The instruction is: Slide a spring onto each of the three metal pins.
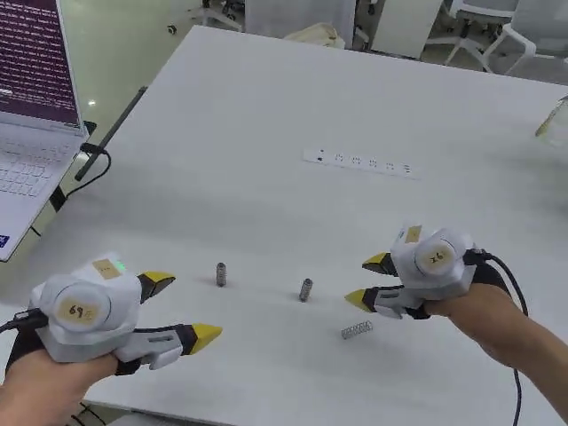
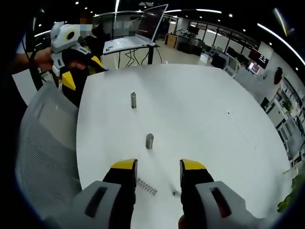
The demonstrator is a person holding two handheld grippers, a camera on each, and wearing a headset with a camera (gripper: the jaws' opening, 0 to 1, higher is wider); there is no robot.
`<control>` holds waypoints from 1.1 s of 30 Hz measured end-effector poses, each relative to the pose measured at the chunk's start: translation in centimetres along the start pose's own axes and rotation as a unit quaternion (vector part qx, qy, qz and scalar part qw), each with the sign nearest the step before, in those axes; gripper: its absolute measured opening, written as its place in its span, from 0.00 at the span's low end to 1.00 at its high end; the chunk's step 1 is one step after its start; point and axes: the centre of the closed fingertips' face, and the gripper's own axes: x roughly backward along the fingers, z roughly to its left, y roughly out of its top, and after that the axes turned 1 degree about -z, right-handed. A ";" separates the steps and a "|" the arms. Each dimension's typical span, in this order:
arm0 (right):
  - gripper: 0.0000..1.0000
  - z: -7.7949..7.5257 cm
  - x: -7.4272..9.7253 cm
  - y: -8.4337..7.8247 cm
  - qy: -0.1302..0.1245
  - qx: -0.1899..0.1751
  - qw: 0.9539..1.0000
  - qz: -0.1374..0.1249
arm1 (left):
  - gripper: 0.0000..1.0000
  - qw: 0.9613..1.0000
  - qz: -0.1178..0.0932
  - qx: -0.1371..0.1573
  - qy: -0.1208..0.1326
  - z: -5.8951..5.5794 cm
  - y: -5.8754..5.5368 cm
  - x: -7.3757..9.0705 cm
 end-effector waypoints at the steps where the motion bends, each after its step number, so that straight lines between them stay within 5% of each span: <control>1: 0.34 -0.1 0.4 -0.1 -0.006 -0.004 1.000 -0.005 | 0.56 1.000 0.002 -0.003 -0.005 -0.3 0.0 -0.3; 17: 0.39 -0.9 5.7 -3.1 -0.085 -0.078 0.993 -0.039 | 0.55 0.997 0.014 -0.040 -0.063 -3.3 1.4 -3.4; 22: 0.41 0.0 6.9 -4.0 -0.106 -0.123 0.985 -0.063 | 0.55 0.996 0.016 -0.045 -0.069 -3.5 1.6 -3.8; 33: 0.47 2.6 7.6 -7.5 -0.122 -0.180 0.974 -0.058 | 0.55 0.996 0.023 -0.048 -0.076 -3.9 1.4 -4.4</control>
